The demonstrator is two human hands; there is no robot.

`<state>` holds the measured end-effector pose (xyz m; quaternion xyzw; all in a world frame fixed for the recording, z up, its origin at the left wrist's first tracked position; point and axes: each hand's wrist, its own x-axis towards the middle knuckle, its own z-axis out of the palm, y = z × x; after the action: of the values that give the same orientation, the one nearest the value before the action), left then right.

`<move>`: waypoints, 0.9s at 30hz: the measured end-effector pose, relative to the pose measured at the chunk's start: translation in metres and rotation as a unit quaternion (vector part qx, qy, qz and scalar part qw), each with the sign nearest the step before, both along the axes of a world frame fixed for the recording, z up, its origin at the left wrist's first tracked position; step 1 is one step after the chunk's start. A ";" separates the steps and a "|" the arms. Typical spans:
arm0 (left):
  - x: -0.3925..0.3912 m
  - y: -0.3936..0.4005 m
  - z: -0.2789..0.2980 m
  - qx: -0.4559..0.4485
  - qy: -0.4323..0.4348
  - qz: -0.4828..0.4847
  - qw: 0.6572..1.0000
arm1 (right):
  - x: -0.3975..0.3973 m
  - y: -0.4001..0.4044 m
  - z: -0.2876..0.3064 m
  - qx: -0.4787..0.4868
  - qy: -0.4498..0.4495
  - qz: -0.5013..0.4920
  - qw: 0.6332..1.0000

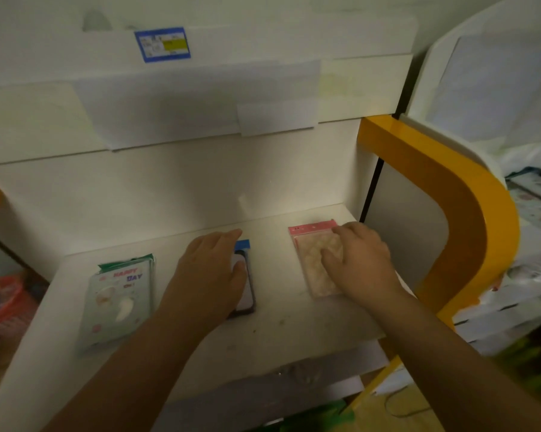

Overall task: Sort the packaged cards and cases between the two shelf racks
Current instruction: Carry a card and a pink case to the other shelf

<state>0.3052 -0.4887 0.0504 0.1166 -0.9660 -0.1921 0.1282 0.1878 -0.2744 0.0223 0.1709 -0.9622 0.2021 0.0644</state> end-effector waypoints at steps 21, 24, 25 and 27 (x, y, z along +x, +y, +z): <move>0.052 0.048 0.020 -0.036 0.066 -0.038 0.996 | 0.090 0.061 0.036 -0.009 0.095 0.079 0.992; 0.056 0.090 0.024 -0.047 0.066 -0.050 0.995 | 0.100 0.100 0.038 -0.015 0.099 0.067 0.993; 0.057 0.107 0.024 -0.050 0.065 -0.054 0.995 | 0.104 0.115 0.038 -0.014 0.099 0.061 0.993; 0.057 0.141 0.025 -0.054 0.071 -0.069 0.994 | 0.112 0.145 0.039 -0.013 0.093 0.053 0.994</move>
<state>0.3617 -0.3478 0.0756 0.0282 -0.9690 -0.1560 0.1894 0.3001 -0.1294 0.0612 0.2391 -0.9389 0.2006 0.1454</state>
